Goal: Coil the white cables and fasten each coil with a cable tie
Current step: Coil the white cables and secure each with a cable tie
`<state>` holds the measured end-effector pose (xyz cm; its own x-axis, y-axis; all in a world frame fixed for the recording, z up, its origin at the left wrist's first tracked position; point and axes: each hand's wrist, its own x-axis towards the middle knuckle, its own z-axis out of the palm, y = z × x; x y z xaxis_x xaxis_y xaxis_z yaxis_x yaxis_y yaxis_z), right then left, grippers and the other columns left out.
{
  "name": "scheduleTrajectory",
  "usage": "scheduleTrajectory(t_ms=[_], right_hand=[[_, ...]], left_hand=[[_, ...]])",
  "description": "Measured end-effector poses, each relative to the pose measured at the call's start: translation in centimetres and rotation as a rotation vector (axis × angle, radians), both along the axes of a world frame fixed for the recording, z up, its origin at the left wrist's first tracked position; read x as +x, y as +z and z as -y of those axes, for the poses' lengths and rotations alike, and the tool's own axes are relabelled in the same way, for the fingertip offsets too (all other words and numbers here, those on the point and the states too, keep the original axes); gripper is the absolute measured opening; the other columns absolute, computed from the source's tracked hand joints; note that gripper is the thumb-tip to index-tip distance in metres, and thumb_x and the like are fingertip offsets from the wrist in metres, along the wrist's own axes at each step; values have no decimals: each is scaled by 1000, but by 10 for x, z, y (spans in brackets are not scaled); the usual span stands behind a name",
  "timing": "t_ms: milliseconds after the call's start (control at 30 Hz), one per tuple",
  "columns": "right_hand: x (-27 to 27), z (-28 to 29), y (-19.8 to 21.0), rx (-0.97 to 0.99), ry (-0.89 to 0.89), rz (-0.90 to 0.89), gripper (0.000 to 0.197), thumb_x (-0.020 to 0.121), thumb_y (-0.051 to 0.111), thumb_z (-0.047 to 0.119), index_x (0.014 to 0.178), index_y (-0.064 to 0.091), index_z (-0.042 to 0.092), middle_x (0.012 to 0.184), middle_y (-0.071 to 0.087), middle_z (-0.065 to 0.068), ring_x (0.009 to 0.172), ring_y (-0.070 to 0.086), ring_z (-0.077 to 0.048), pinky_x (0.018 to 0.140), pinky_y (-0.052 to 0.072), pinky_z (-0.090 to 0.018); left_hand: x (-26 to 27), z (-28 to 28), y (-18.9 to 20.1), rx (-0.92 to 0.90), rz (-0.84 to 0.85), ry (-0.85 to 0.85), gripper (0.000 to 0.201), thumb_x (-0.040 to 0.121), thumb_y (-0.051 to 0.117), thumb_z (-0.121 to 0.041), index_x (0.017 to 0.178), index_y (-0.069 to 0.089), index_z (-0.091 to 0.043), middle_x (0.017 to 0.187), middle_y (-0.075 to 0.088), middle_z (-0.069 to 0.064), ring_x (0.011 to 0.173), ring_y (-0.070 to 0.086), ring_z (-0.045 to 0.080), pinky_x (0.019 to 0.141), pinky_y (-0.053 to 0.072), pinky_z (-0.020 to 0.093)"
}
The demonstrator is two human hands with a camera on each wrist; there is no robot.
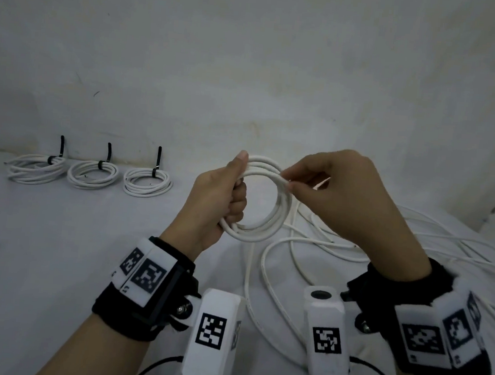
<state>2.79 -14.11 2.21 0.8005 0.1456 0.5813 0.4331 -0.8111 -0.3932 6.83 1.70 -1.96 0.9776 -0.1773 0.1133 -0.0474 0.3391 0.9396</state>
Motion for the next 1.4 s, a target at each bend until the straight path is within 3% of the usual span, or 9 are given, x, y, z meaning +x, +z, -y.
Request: scheduleTrajectory(t_ms=[100, 267, 433, 767, 900, 1033, 1167, 1333, 1400], right_hand=[[-2, 2, 2, 97, 27, -108, 13, 79, 71, 11, 85, 75, 21, 65, 65, 13, 59, 57, 5, 56, 38, -3], [-5, -5, 1, 243, 81, -191, 10, 78, 75, 12, 82, 71, 20, 70, 69, 1, 60, 62, -7, 64, 49, -16], [4, -15, -8, 300, 28, -60, 17, 77, 75, 11, 74, 67, 25, 61, 62, 13, 57, 59, 2, 58, 45, -7], [24, -25, -33, 282, -33, 121, 13, 68, 81, 7, 73, 70, 13, 63, 63, 8, 65, 61, -3, 61, 48, -13], [28, -21, -37, 154, -48, 240, 22, 63, 85, 15, 76, 67, 12, 88, 47, 2, 76, 46, -7, 66, 38, -7], [28, -13, -30, 191, 39, 113, 29, 66, 84, 14, 81, 59, 17, 105, 50, 3, 88, 56, -10, 73, 41, -4], [27, -10, -29, 313, 111, -93, 45, 72, 79, 7, 100, 46, 19, 88, 61, 2, 63, 61, -7, 55, 47, -13], [28, -5, -26, 214, 117, -116, 42, 67, 79, 4, 95, 55, 24, 75, 60, 4, 63, 56, -6, 58, 43, -13], [27, -4, -25, 192, 131, -128, 39, 68, 76, 1, 93, 57, 23, 75, 62, 1, 69, 62, -11, 64, 49, -22]], left_hand=[[1, -1, 0, -8, 9, 0, 44, 90, 49, -49, 63, 31, -20, 48, 21, -7, 35, 18, 6, 33, 19, 15], [2, 0, -2, -8, -7, -25, 49, 91, 40, -56, 63, 35, -16, 47, 22, -7, 34, 19, 5, 33, 20, 15], [3, 1, -2, -39, -29, -54, 51, 90, 36, -60, 62, 31, -18, 45, 20, -7, 33, 18, 5, 33, 18, 16], [5, -2, -3, -41, -35, -43, 51, 94, 33, -57, 62, 29, -18, 45, 20, -6, 33, 18, 5, 32, 19, 17], [4, -2, -3, -48, -49, -78, 51, 93, 35, -58, 61, 29, -18, 44, 20, -7, 33, 18, 5, 32, 19, 16], [1, -1, -1, -29, -44, -124, 47, 84, 46, -57, 61, 28, -21, 46, 18, -7, 33, 17, 4, 32, 18, 16], [-2, 1, -1, 31, -27, -144, 41, 91, 52, -39, 63, 26, -22, 48, 17, -7, 33, 16, 4, 33, 16, 14], [-2, 1, -3, 84, 7, -163, 41, 96, 47, -25, 59, 29, -20, 45, 20, -7, 34, 17, 5, 34, 16, 15], [-3, 3, -3, 92, 16, -161, 42, 96, 48, -25, 58, 30, -19, 45, 20, -7, 35, 16, 5, 35, 15, 15]])
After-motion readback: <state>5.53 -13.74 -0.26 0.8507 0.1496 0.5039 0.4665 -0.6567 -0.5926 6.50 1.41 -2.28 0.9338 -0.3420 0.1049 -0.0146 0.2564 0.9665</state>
